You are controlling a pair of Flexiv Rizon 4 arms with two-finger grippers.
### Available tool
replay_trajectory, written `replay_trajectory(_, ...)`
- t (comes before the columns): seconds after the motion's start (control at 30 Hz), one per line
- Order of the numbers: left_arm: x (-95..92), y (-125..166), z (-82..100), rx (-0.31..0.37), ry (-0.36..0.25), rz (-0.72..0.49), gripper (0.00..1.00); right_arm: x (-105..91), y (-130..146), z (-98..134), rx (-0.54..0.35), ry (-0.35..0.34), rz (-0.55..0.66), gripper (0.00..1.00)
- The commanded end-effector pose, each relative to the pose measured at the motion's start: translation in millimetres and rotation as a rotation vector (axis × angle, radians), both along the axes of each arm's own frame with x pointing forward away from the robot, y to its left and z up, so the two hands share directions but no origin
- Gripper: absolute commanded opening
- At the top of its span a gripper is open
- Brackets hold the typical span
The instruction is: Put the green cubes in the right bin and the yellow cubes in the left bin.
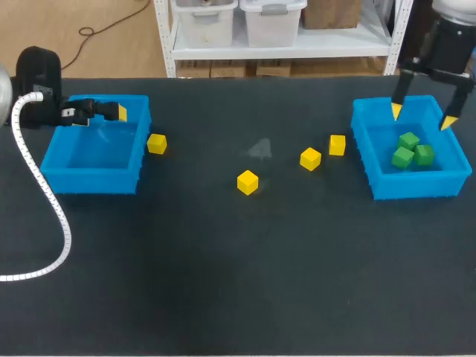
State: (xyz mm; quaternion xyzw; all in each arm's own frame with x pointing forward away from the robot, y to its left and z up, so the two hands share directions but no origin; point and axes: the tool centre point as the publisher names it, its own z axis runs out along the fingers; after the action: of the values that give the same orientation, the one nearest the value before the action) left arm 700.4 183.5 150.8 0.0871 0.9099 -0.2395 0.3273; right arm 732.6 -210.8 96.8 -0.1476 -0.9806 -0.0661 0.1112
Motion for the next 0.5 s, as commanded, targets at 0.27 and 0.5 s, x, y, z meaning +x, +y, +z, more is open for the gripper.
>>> replay_trajectory(0.27, -0.7, 1.1, -1.1, -0.006, -0.005, -0.003, 1.00, -8.8, -2.7, -0.4, -0.122, -0.638, -0.081, 1.00)
replay_trajectory(0.5, 5.9, -35.5, 20.1, 0.211, -0.074, -0.173, 1.00, -8.8, -2.7, -0.4, -0.122, -0.638, -0.081, 1.00)
